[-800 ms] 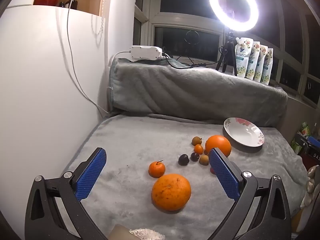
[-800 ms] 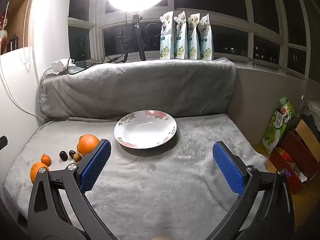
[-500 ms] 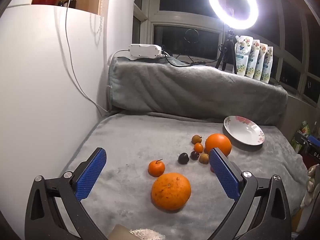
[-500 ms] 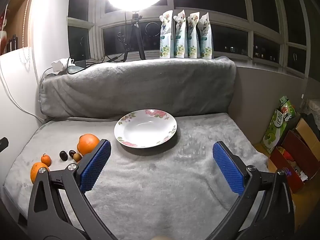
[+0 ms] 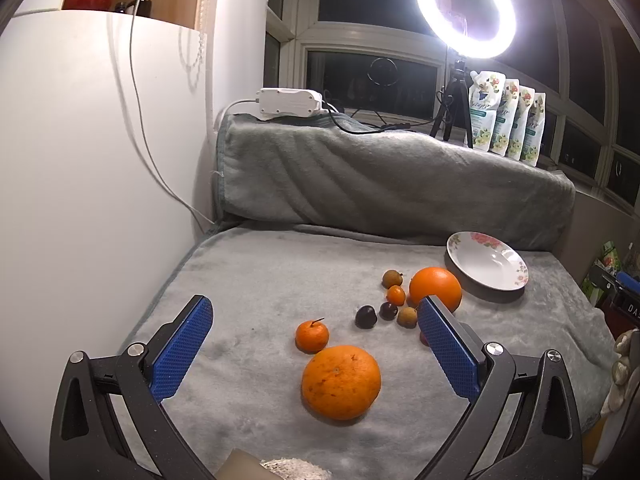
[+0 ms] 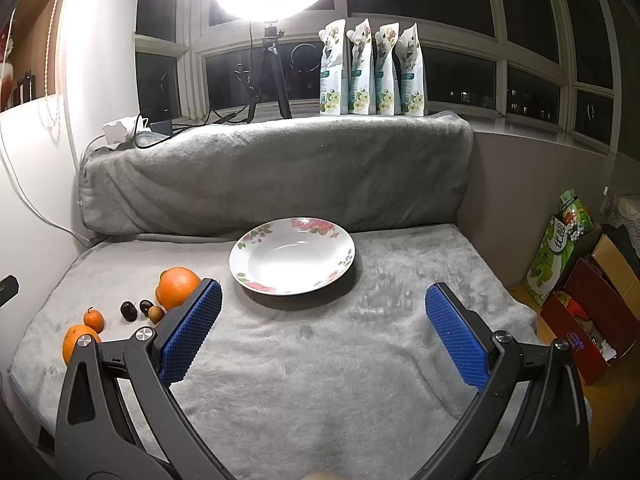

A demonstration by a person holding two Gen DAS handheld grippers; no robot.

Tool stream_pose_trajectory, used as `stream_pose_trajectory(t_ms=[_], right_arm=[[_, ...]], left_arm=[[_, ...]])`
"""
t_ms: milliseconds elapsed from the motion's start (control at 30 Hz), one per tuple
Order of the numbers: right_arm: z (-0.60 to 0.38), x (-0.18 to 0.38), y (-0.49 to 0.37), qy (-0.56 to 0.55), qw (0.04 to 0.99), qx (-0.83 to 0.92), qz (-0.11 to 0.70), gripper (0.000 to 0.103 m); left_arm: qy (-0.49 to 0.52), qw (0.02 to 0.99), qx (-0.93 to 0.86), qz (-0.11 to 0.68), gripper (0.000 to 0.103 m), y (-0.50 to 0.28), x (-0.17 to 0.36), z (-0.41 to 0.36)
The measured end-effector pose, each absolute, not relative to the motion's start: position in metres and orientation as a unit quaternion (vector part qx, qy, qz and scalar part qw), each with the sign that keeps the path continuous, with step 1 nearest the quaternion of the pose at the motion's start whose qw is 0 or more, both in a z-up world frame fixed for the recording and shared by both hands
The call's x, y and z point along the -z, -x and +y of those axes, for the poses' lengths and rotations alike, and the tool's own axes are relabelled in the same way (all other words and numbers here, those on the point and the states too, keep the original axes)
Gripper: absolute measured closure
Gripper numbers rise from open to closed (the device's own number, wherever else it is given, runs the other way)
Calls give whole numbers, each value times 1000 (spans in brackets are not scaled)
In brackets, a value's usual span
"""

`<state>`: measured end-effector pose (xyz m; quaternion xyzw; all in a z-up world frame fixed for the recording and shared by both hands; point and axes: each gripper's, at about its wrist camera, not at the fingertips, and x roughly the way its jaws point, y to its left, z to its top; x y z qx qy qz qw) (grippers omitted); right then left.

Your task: Organize fruits

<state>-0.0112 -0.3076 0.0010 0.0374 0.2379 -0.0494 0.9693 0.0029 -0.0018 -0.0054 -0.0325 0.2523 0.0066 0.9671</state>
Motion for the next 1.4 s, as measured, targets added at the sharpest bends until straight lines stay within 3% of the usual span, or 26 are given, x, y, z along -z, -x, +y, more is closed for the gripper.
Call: stream_pose_trajectory(t_ms=[1400], right_arm=[[-306, 4, 10, -42, 968, 46, 244, 0]], left_arm=[[29, 967, -6, 251, 1, -5, -1, 0]])
